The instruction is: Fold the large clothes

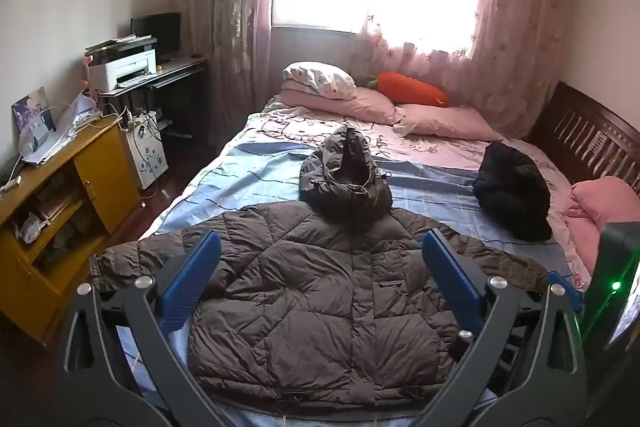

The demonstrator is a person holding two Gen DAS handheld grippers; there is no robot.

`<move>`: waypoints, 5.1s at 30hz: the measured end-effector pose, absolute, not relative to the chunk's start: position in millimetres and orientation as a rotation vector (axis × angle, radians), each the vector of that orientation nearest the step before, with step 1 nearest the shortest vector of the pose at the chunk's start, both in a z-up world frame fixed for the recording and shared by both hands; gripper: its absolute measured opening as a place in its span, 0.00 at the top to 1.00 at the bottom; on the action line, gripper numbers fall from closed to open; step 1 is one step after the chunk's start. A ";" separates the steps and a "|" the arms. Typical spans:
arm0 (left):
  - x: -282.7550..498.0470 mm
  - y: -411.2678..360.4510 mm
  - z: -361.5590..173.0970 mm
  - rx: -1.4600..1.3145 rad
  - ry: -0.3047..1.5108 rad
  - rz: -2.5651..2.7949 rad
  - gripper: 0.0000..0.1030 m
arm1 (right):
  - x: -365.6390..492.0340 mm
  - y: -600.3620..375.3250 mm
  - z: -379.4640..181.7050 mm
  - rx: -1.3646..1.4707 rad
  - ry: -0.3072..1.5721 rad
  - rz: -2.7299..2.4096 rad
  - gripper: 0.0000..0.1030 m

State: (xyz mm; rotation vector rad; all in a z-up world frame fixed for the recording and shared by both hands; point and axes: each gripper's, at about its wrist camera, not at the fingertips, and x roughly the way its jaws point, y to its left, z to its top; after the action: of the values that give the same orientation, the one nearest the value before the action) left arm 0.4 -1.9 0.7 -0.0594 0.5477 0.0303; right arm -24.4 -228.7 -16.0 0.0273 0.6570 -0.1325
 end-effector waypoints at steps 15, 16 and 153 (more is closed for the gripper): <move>-5.8 -2.3 14.5 -0.040 0.555 0.023 0.02 | -31.3 -216.5 -15.2 0.011 0.683 -0.100 0.01; -6.7 -2.6 15.0 -0.039 0.556 0.020 0.02 | -31.2 -216.0 -15.2 0.012 0.684 -0.101 0.01; 191.3 -160.2 -267.7 0.300 1.229 -0.420 0.02 | 60.0 -745.3 -292.0 1.295 0.830 -0.655 0.02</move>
State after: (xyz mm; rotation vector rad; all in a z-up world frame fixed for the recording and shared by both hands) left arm 191.3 -160.2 -267.7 0.2996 1.2290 -0.4196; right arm 60.0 -745.3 -292.0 1.2945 0.8303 -0.6550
